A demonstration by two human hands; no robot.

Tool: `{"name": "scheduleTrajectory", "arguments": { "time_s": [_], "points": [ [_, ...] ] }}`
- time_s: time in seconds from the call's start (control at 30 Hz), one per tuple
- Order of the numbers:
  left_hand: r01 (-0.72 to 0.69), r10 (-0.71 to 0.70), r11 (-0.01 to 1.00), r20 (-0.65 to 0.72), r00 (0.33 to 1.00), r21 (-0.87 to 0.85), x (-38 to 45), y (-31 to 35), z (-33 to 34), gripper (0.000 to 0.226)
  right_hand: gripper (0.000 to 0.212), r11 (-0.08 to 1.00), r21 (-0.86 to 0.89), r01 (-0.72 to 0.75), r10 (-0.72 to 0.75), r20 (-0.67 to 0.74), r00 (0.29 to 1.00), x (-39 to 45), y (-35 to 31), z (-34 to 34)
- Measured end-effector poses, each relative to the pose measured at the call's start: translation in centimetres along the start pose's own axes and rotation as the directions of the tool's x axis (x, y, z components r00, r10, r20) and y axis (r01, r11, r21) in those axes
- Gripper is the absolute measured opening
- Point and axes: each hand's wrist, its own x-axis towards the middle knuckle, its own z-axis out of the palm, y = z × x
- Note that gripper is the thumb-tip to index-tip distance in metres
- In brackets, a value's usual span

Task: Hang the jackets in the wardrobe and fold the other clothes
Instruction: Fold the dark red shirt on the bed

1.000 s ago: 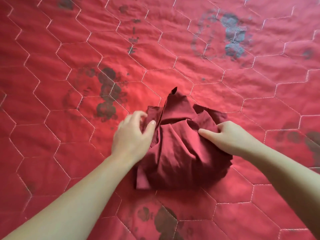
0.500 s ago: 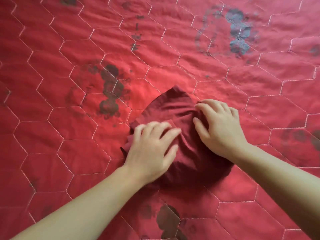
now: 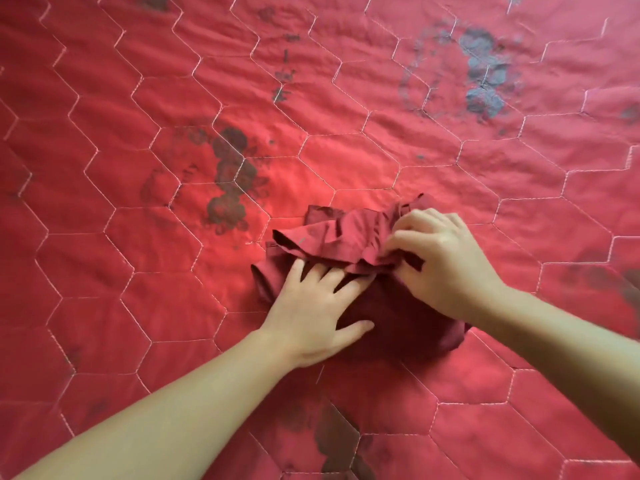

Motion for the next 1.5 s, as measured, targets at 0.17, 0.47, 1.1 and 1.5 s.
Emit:
{"name": "scheduleTrajectory", "arguments": {
  "time_s": [0.17, 0.47, 1.1, 1.5],
  "points": [
    [0.007, -0.065, 0.989, -0.392, 0.918, -0.147, -1.0, 1.5, -0.7, 0.047, 0.021, 0.993, -0.117, 0.006, 0.016, 0.184, 0.983, -3.6, 1.0, 1.3],
    [0.181, -0.194, 0.979, 0.16, 0.968, 0.092, 2.4, 4.2, 2.4, 0.067, 0.099, 0.292, 0.267, -0.918, 0.948, 0.048, 0.316, -5.2, -0.4, 1.9],
    [0.196, -0.187, -0.739, 0.476, 0.859, -0.644, 0.6, 2.7, -1.7, 0.079, 0.06, 0.886, 0.167, -0.432, 0.385, 0.255, 0.887, -4.8, -9.3, 1.0],
    [0.35, -0.27, -0.667, 0.651, 0.709, -0.657, -2.6, -1.7, -0.8, 0.047, 0.07, 0.983, 0.027, -0.184, 0.18, 0.106, 0.978, -7.4, -10.3, 5.2]
  ]
}}
